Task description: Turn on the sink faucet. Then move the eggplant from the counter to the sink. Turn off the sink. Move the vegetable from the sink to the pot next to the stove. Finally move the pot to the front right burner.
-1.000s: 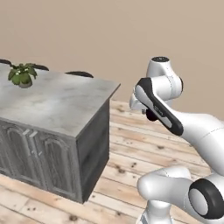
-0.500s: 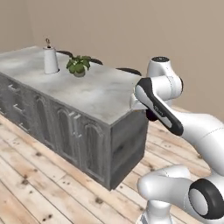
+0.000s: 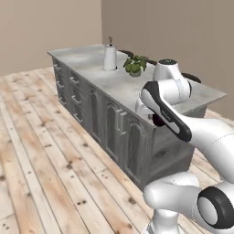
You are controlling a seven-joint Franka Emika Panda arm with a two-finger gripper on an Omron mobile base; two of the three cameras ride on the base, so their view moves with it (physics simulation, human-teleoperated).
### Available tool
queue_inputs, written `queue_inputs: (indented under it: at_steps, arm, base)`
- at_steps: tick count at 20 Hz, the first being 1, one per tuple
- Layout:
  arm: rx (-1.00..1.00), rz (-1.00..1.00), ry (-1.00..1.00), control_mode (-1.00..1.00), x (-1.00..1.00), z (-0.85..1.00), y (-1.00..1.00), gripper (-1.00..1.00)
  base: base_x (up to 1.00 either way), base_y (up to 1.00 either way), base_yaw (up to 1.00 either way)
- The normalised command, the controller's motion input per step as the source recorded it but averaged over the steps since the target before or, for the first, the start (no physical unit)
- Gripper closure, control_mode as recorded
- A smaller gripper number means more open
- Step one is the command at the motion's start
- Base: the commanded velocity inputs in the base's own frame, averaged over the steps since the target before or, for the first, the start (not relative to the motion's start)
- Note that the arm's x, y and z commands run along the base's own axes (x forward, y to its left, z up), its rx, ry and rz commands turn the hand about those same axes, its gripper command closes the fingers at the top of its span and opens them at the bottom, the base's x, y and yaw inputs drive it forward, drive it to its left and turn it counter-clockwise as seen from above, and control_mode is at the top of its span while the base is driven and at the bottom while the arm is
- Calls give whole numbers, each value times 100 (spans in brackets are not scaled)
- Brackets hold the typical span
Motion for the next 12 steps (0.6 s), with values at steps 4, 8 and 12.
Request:
queue_inputs:
  at_steps: [4, 8, 12]
  arm:
    - [0, 0, 0, 100, 0, 0, 0, 100]
    - [0, 0, 0, 100, 0, 0, 0, 100]
    - [0, 0, 0, 100, 0, 0, 0, 100]
  base:
    - [-19, 24, 51]
    - [-19, 22, 51]
    - [-21, 22, 51]
